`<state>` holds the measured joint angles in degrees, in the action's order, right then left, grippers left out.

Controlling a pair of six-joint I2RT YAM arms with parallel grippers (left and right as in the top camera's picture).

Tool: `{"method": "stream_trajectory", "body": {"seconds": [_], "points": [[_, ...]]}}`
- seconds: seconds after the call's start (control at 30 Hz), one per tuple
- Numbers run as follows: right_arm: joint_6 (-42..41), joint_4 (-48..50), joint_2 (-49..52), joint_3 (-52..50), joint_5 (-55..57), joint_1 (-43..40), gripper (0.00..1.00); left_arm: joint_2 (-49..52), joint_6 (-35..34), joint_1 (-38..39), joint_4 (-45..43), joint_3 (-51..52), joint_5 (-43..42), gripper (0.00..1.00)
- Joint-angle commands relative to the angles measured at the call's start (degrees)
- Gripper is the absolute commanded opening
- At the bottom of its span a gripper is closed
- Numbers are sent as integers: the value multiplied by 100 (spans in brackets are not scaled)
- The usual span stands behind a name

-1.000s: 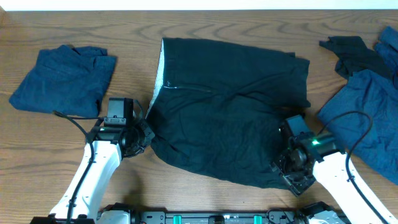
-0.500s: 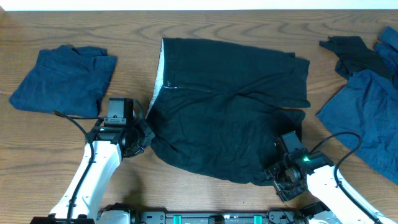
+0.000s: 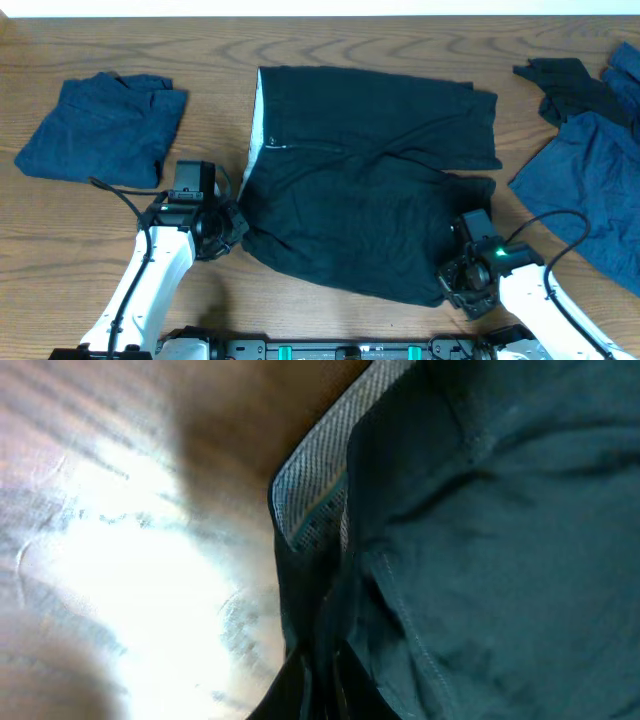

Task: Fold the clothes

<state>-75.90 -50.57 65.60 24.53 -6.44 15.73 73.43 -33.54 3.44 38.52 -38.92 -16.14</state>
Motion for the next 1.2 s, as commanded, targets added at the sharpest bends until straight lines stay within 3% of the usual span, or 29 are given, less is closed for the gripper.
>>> {"method": "stream_trajectory", "body": {"seconds": [0.0,0.3,0.6,0.8,1.17], "points": [[1360,-170,-13,428,743,-223,1,-151,256,11,195,13,35,6],[2594,-951,-9,2085,1222,-667,1,-1488,352,11,592,-11,61,6],[3768,-1222,245,3595,1401,-1113,1,-2492,-26,11,-793,-57,79,6],[4444,-907,951,4321,1425,-1331,1,-2098,-260,11,-2267,-55,186,6],[4575,348,2299,5285,1829,-1360,1,-175,-387,13,-4439,-197,184,6]]}}
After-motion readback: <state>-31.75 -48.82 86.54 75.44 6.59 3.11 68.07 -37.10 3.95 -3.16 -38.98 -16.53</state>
